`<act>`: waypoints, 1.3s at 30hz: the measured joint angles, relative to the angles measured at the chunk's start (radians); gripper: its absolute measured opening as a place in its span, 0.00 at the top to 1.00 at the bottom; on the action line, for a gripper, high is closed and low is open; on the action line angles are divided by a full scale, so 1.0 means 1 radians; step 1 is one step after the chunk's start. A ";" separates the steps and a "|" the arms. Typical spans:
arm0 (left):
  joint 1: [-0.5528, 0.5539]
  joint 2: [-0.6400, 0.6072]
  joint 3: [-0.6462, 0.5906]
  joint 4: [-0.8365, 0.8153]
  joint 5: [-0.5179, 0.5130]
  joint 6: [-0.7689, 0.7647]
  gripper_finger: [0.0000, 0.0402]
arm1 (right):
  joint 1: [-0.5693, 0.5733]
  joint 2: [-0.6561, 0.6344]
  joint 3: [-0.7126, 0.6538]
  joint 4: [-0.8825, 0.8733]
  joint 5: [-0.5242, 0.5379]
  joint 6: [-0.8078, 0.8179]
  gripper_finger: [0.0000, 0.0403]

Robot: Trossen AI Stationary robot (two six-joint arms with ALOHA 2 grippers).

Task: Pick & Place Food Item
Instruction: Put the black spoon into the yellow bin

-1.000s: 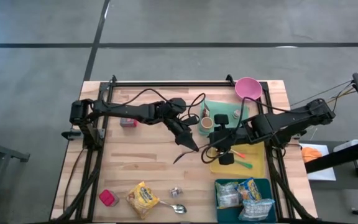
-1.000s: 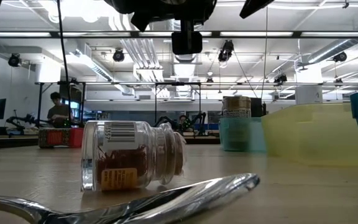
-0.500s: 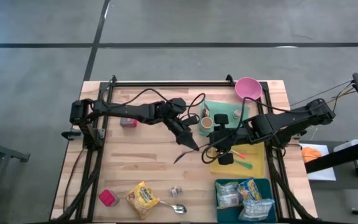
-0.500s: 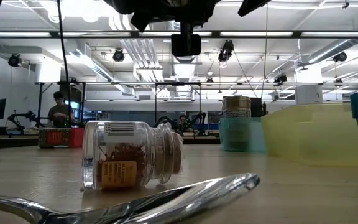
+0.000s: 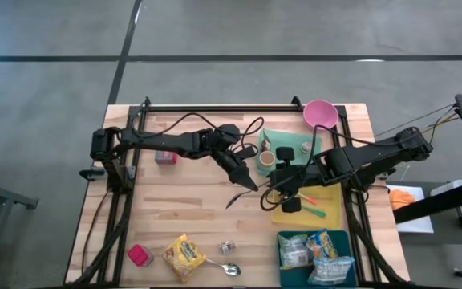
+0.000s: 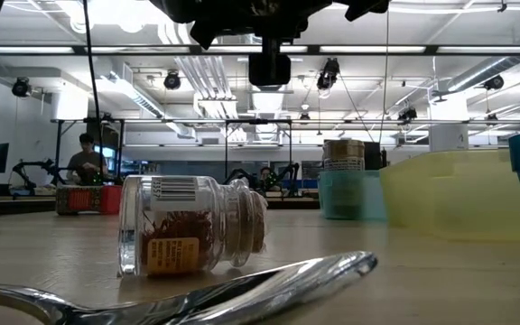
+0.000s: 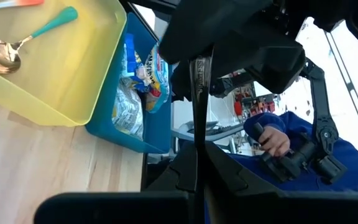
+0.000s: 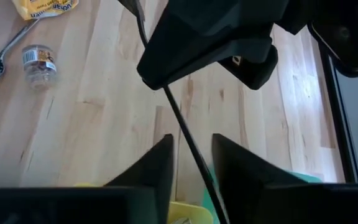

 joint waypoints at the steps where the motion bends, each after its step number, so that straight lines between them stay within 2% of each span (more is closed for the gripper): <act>1: 0.000 0.000 0.000 0.000 0.000 0.000 0.98 | 0.000 0.000 0.000 0.002 0.000 -0.007 0.77; 5: 0.000 0.000 0.000 -0.003 0.011 -0.008 0.98 | 0.001 0.000 0.000 0.008 -0.024 -0.039 0.94; 8: 0.000 0.000 0.000 -0.003 0.009 -0.008 0.98 | 0.001 0.000 0.000 0.011 -0.061 -0.049 0.97; 11: 0.000 0.000 0.000 -0.003 0.008 -0.007 0.93 | 0.001 0.003 0.000 0.007 -0.062 -0.039 0.97; 19: 0.001 0.000 0.000 0.004 -0.008 -0.007 0.64 | 0.004 0.005 0.000 0.010 -0.085 0.011 0.98; 27: 0.018 -0.004 0.000 0.035 -0.008 -0.007 0.44 | 0.013 0.005 0.000 -0.033 -0.104 0.112 0.98; 34: 0.045 -0.061 -0.001 0.053 -0.058 0.047 0.38 | 0.031 -0.011 -0.015 -0.098 -0.105 0.283 0.98; 39: 0.046 -0.147 -0.002 0.047 -0.113 0.137 0.38 | 0.058 -0.090 -0.103 -0.090 -0.105 0.428 0.98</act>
